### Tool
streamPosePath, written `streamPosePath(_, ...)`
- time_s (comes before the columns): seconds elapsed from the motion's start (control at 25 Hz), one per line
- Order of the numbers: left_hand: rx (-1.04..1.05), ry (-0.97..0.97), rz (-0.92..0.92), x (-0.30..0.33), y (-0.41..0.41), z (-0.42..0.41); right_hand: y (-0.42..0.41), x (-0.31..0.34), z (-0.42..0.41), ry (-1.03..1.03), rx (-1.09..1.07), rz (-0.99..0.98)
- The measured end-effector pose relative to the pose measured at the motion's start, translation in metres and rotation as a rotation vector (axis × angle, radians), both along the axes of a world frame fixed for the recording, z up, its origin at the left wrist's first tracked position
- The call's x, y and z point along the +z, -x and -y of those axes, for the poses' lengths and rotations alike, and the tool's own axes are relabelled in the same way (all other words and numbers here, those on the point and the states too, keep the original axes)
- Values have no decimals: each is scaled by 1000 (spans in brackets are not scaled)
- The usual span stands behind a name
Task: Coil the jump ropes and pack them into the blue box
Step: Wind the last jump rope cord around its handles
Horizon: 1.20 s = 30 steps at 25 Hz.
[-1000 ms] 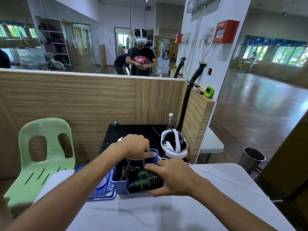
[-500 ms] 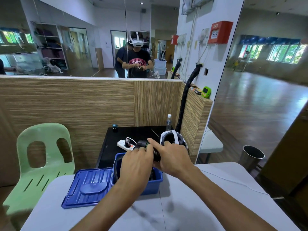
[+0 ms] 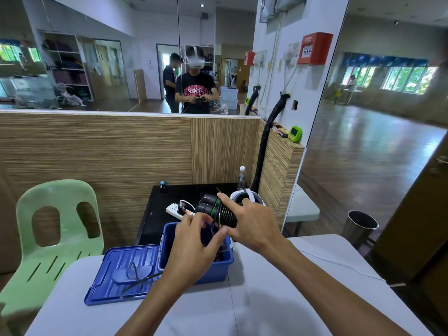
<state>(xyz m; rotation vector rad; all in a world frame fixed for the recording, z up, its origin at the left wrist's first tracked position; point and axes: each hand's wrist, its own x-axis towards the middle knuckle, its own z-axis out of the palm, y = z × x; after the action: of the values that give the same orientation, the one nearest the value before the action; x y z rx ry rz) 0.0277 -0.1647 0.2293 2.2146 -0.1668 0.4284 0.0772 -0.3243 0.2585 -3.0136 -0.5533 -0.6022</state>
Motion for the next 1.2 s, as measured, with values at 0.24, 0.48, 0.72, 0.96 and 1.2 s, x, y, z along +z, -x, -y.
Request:
streamPosePath(0.24,-129,69,-128,-11,-8,-4,0,-7,-2,-13,-3,18)
streamPosePath(0.48,-26,190,-200,-39,-18,-19,-12,4,15,-68,-75,29)
streamPosePath(0.72,38,231,-150,-52,-17,-19,-10,6,21,-114,-87,25)
streamPosePath(0.96,-108,347,-102,6,-16,5,-9,4,13,-59,-44,77)
streamPosePath(1.2,8,349,-129,18,-18,39,-12,-7,10,10,-43,161)
